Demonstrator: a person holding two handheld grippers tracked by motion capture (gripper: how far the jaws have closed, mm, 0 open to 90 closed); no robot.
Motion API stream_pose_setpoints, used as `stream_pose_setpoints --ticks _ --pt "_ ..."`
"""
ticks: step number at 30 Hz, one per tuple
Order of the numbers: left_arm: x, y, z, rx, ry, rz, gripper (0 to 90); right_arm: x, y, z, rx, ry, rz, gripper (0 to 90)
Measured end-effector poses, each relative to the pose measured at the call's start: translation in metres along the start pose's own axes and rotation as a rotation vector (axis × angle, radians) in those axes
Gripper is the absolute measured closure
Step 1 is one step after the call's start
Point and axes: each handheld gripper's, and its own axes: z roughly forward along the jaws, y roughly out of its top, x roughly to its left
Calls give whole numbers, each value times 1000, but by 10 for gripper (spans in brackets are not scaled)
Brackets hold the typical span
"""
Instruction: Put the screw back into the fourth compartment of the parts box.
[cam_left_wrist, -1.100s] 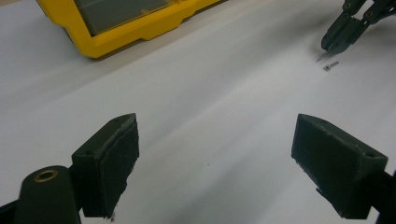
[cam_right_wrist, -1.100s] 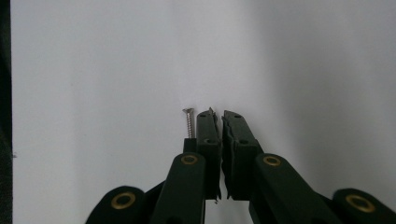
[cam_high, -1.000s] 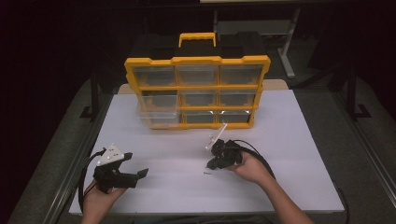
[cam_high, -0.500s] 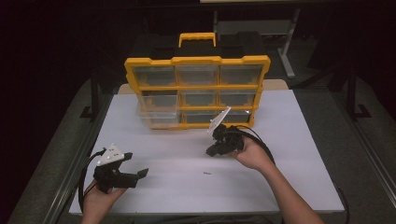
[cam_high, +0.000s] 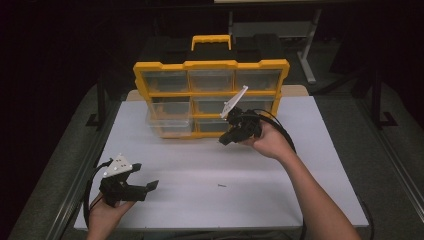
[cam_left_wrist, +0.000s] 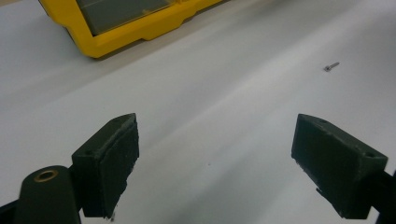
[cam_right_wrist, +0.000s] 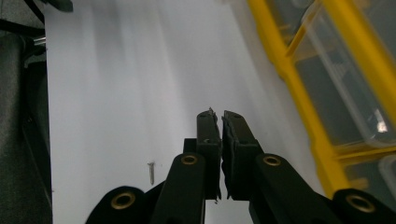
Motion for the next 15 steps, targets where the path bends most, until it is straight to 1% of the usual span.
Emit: stream_pose_setpoints --ticks 2,3,4,5,7,9,10,13,14,15 --pt "0 0 0 1 0 2 146 -1 7 -7 0 -9 2 852" --pt "0 0 0 -1 -1 -6 146 -2 10 -10 -6 -10 -5 852" --pt "0 0 -1 8 -1 -2 146 -3 14 -13 -7 -10 -7 852" --pt "0 0 -1 8 -1 -1 146 -4 17 -16 -5 -20 -13 852" --pt "0 0 -1 8 -1 -1 146 -5 25 -22 -8 -22 -19 852" --pt "0 0 -1 6 -2 -1 146 -7 33 -29 -13 -32 -28 852" --pt "0 0 -1 4 -2 -2 146 -7 36 -32 -11 -34 -21 852" --pt "0 0 -1 -4 -1 -5 146 -9 48 -41 -14 -39 -27 852" --pt "0 0 -1 -5 -2 -7 146 -9 52 -43 -17 -43 -36 852" --pt "1 0 -1 -6 -2 -1 146 -10 55 -46 -17 -45 -38 852"
